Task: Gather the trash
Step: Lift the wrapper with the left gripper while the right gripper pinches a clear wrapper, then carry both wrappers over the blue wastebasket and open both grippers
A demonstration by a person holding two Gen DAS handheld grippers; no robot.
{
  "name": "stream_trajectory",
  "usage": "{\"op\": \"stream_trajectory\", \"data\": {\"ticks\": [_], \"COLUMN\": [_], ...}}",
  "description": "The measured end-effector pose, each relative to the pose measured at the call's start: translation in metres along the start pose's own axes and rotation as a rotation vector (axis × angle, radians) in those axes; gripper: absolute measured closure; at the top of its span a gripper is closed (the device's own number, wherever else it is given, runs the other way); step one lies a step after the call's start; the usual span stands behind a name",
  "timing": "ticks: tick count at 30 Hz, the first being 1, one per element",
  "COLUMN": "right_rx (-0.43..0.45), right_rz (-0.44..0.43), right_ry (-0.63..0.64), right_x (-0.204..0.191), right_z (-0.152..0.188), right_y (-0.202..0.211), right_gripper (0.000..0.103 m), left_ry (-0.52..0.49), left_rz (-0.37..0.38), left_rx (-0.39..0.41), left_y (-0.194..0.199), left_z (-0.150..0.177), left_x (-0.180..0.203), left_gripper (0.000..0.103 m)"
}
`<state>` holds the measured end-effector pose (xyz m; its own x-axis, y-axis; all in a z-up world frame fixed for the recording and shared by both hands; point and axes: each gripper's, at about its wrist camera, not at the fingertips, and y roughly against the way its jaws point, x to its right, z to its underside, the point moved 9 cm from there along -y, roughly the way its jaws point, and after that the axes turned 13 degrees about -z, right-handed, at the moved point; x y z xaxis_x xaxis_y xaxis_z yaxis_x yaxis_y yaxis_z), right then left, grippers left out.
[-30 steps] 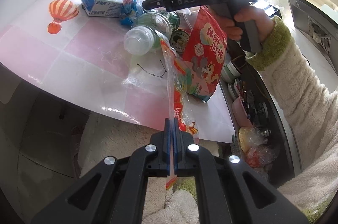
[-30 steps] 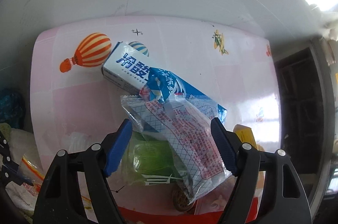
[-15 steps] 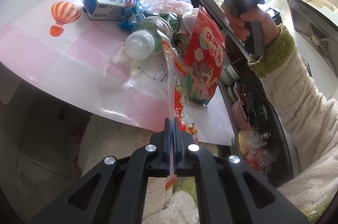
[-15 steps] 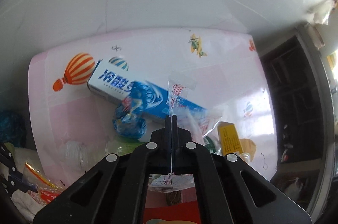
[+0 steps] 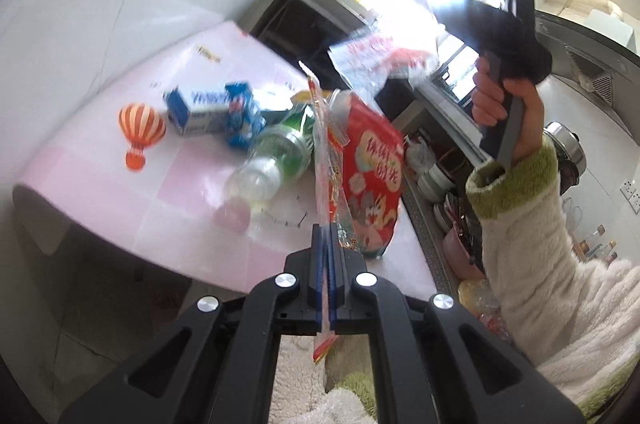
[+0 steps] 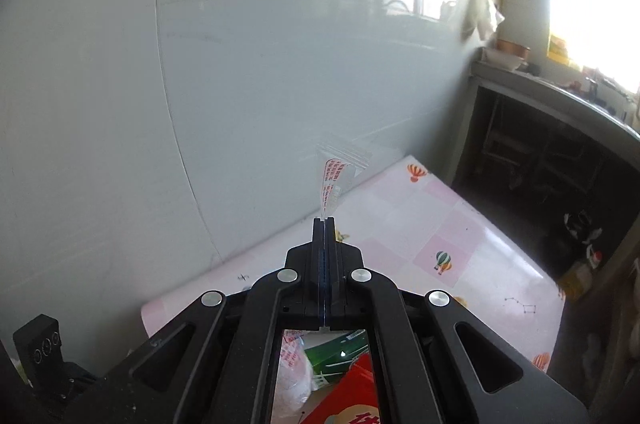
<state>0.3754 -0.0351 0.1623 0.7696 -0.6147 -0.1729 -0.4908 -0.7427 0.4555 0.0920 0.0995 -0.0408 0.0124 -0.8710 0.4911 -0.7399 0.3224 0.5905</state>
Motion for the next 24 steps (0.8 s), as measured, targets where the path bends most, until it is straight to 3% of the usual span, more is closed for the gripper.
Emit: {"op": "stream_trajectory", "data": {"ticks": [5,9,16,24], "right_rx": [0.199,0.278,0.320,0.299], "right_rz": [0.051,0.156,0.447,0.729], "right_ry": [-0.114,-0.186,-0.392,-0.671], "right_x": [0.022,0.049,0.108,0.155], "right_z": [-0.005,0.023,0.125,0.264], "right_y": [0.089,0.159,0.262,0.353], "right_gripper": [0.103,0.103,0.103,0.103], "left_ry": [-0.076,-0.168,-0.345,-0.634], "left_rz": [0.057,0.127,0.296,0.295], "left_rx": [0.045,0.024,-0.066,-0.242], "left_y": [0.010,-0.004,-0.043,-0.124], "left_z": [-0.025,-0.038,-0.030,0.026], "left_x": [0.032,0.081,0.205,0.349], "left_gripper": [0.102,0.102,0.102,0.102]}}
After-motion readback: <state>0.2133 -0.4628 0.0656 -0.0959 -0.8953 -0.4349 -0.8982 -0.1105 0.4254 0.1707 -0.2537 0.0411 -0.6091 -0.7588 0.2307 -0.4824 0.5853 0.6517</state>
